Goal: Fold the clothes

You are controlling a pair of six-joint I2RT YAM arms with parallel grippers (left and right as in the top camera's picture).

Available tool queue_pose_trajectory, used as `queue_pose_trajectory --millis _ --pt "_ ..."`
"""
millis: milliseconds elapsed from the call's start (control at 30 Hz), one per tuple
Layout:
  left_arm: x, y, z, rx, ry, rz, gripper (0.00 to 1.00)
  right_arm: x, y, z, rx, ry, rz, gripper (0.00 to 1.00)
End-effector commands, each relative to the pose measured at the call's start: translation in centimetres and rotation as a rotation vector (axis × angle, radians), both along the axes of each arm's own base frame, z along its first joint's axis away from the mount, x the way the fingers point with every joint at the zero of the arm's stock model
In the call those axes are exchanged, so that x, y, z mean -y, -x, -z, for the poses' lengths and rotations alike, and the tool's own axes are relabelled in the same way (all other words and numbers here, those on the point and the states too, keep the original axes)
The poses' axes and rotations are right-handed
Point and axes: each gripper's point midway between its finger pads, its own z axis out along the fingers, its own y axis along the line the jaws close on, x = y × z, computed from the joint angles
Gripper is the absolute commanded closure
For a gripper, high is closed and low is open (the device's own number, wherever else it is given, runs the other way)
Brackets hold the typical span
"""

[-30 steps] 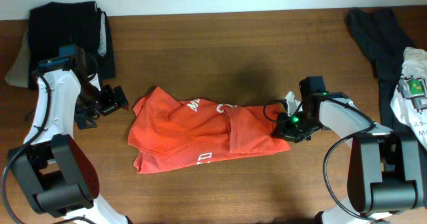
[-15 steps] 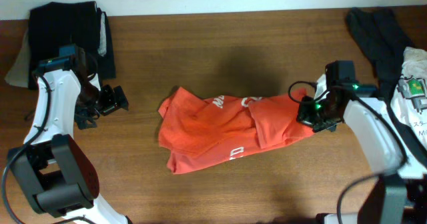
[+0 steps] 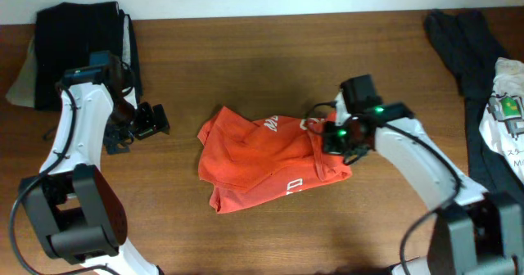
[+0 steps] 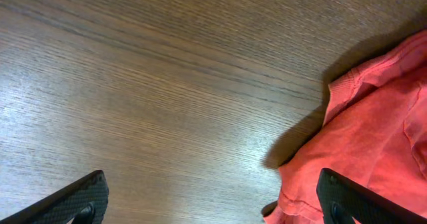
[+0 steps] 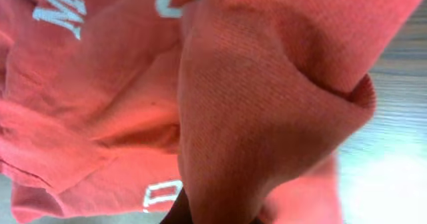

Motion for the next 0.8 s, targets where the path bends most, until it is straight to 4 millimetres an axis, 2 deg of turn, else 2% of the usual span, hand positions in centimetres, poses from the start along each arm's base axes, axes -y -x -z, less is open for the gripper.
queue_pose_trajectory --millis 0,100,167,400,500,600,767 --pt "0.4 -0.5 -1.1 0.042 -0.002 0.032 0.0 -2.7 0.3 1.1 -0.027 -0.009 -0.023 0.96" --pt "0.4 -0.6 -1.1 0.043 -0.002 0.032 0.0 -4.4 0.7 1.2 -0.017 -0.014 -0.063 0.96" --pt "0.4 -0.6 -1.1 0.043 -0.002 0.032 0.01 -4.8 0.8 1.1 -0.011 -0.018 -0.07 0.96" --pt "0.4 -0.7 -1.1 0.048 -0.003 0.032 0.01 -3.6 0.0 0.9 -0.008 -0.015 -0.029 0.96" --pt "0.4 -0.7 -1.1 0.048 -0.003 0.032 0.01 -1.5 -0.7 0.5 -0.012 0.015 0.021 0.96" --pt "0.4 -0.7 -1.1 0.049 -0.003 0.032 0.0 3.7 -1.9 -0.6 -0.02 0.112 0.114 0.96" --pt "0.4 -0.9 -1.2 0.057 -0.004 0.032 0.0 8.4 -2.4 -0.6 -0.031 0.127 0.18 0.95"
